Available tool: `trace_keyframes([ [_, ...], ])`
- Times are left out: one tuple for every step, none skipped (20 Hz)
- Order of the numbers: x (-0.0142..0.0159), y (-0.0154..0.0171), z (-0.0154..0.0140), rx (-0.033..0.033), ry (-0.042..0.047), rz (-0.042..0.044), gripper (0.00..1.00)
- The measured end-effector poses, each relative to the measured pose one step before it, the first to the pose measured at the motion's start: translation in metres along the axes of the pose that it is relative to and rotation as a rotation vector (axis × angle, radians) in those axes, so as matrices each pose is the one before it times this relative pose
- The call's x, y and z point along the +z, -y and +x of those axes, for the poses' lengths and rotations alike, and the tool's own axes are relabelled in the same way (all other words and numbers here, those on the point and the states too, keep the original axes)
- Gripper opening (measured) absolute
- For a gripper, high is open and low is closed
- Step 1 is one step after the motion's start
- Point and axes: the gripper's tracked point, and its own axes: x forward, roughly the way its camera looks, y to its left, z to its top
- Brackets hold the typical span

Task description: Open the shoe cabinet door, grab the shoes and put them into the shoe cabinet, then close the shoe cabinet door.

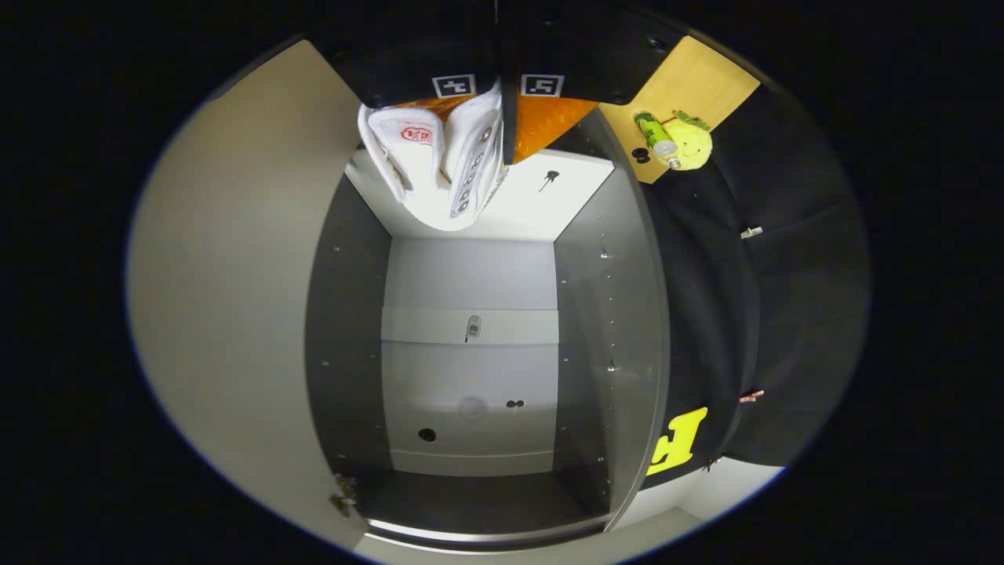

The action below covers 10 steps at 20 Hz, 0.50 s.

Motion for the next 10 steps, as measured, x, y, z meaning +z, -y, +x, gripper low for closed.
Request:
trace_keyframes([
  [0.00727, -0.00111, 0.01761, 0.00746, -0.00539, -0.00831, 0.06],
  [0.00305, -0.00006, 0.01543, 0.00255, -0.01255, 0.00308, 0.06],
  [0.00410, 0.00056, 0.01765, -0.00220, -0.00588, 0.00546, 0.06],
  [0.00294, 0.00195, 0.01804, -0.00459, -0.00881, 0.00307, 0.06],
  [0.00395, 0.00116, 0.01395, -0.00454, 0.00080, -0.00002, 0.06],
  [0.00147, 0.00183, 0.01801, -0.00022, -0.01023, -0.00318, 0.06],
  [-0.00170, 0.00206, 0.01643, -0.00009, -0.01664, -0.00468, 0.06],
  [0.00044, 0.00224, 0.01551, -0.00269, -0.01225, -0.00612, 0.06],
  [-0.00162, 0.00214, 0.01617, -0.00655, -0.01510, -0.01340, 0.06],
  [-0.00105, 0.00215, 0.01417, -0.01187, -0.00447, -0.01617, 0.06],
])
